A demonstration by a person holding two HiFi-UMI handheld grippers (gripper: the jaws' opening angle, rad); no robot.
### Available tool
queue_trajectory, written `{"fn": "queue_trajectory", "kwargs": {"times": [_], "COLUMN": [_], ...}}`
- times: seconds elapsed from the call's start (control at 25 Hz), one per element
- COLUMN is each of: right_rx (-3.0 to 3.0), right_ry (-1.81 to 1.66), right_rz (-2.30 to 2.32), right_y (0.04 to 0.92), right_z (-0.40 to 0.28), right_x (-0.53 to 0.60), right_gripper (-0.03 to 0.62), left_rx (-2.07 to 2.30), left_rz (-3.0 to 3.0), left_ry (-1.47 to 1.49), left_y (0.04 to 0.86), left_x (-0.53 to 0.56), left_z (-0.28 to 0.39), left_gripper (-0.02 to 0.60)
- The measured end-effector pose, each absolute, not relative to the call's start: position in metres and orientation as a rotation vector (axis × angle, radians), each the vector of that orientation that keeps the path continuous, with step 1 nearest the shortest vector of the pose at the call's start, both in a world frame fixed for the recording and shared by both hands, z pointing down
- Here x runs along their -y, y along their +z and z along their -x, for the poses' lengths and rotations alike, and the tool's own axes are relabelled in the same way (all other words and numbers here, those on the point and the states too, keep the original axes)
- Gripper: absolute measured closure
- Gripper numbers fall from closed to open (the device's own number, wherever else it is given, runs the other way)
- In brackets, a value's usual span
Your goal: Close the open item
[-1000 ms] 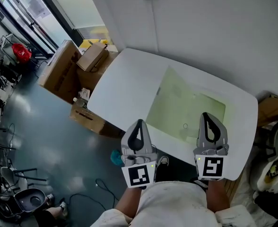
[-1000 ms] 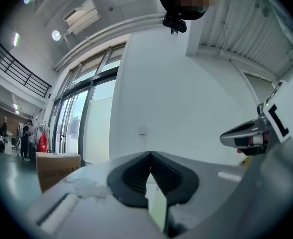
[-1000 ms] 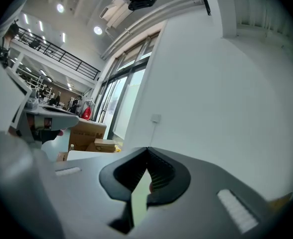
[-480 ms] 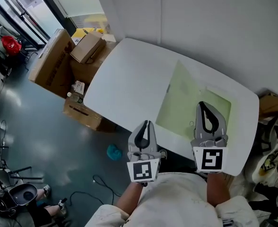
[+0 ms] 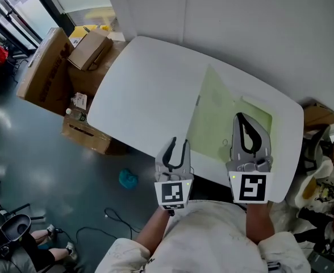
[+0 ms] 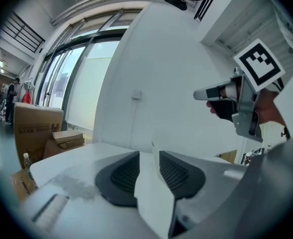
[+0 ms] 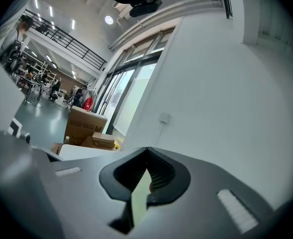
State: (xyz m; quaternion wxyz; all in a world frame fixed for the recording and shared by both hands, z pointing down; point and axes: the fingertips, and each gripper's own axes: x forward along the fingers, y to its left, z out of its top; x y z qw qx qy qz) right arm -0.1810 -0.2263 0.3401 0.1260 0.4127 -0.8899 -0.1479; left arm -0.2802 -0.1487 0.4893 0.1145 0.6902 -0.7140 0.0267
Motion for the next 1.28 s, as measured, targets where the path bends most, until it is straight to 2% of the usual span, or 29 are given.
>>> {"fn": "queue_trajectory", "kwargs": {"times": [0.6,0.96,1.28], "right_rx": [2.634,2.605,2.585], "right_ry": [-0.376,-0.379,-0.370], "right_rz": [-1.239,-1.313,-1.376], "right_y": [0.349,0.349,0.343], "right_z": [0.154,0.117,0.067], "right_x": [0.228,0.228,0.229], "right_gripper": [0.592,0.592,0.592], "left_rx": [2.023,2.015,2.007], "left_rz": [-1.918,-1.955,-2.007], "left_ry": [0.165,0.051,0.069], "left_y": [0.535,0.514,0.504], "left_x": [0.159,0.167,0.175], "left_z": [0.260,0.239,0.200], "left_gripper": [0.464,0.466,0.466]}}
